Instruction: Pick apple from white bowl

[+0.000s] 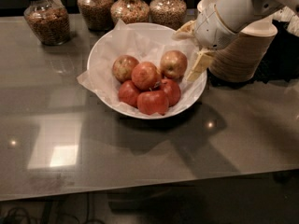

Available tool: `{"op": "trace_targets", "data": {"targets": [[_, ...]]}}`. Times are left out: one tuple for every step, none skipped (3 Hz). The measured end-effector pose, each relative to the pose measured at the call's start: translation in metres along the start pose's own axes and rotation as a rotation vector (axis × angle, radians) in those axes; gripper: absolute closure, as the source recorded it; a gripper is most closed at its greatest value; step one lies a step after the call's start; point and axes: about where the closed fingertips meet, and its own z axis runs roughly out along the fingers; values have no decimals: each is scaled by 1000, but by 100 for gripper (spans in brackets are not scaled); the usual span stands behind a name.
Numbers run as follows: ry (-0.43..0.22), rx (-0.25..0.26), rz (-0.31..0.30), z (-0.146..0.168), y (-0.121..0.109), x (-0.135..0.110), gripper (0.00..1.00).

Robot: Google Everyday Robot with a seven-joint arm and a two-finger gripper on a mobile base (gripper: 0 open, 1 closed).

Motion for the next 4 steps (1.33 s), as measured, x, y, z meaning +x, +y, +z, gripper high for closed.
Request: {"op": "trace_targets", "data": {"targets": [[1,0,-3,-1,1,-1,25],[1,-1,-5,-1,1,-1,27],[1,-2,-5,1,1,-2,37],[-2,-17,-6,9,5,-5,37]]}}
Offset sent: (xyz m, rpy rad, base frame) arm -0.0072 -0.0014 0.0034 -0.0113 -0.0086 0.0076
